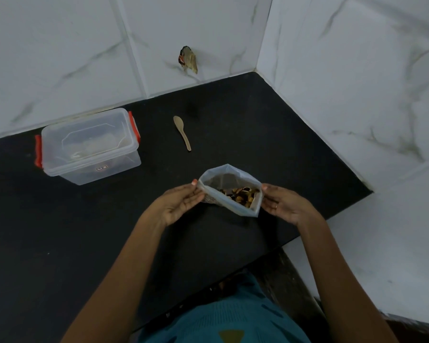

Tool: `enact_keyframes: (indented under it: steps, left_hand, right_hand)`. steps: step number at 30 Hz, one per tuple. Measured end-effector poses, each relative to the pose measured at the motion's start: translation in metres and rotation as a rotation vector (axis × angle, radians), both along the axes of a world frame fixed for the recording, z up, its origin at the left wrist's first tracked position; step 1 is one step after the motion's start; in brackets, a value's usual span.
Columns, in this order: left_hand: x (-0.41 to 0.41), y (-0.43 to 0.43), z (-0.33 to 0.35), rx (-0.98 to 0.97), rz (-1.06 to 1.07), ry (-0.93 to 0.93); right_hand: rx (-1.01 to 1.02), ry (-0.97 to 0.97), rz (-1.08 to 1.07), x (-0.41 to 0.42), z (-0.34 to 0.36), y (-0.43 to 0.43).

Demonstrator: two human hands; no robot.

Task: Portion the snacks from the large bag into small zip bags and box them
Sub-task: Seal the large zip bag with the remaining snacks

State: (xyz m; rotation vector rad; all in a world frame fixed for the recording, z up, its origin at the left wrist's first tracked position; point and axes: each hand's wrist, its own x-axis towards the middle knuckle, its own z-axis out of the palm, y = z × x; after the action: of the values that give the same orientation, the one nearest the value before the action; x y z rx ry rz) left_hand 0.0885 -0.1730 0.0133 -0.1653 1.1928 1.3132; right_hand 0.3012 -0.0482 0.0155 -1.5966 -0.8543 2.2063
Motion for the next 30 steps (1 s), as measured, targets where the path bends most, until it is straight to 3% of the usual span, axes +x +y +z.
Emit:
enact_keyframes:
  steps: [5,10,14,17,22,25,30]
  left_hand:
    - [0.001,0.003,0.002,-0.050,-0.055,0.034]
    - [0.004,0.003,0.003,-0.153,-0.302,0.235]
    - [0.002,0.004,0.005,-0.213,-0.496,0.572]
    - [0.001,0.004,0.003,-0.173,-0.366,0.747]
    - [0.003,0.002,0.003,-0.180,-0.197,1.389]
    - [0.012,0.006,0.004,-0.140,-0.251,1.432]
    - [0.004,0.009,0.007,-0.098,-0.350,1.372]
  right_hand:
    - [0.149,-0.118,0.105,-0.007,0.002,-0.004]
    - [0.295,-0.226,0.216,-0.014,0.007,-0.005]
    - [0.443,-0.353,0.235,-0.014,0.008,-0.001]
    - [0.554,-0.394,0.207,-0.012,0.005,0.000]
    - [0.840,-0.596,0.136,-0.011,-0.002,-0.004]
    - [0.962,-0.693,0.119,-0.010,0.003,-0.005]
    - [0.743,-0.537,0.171,-0.007,0.010,0.000]
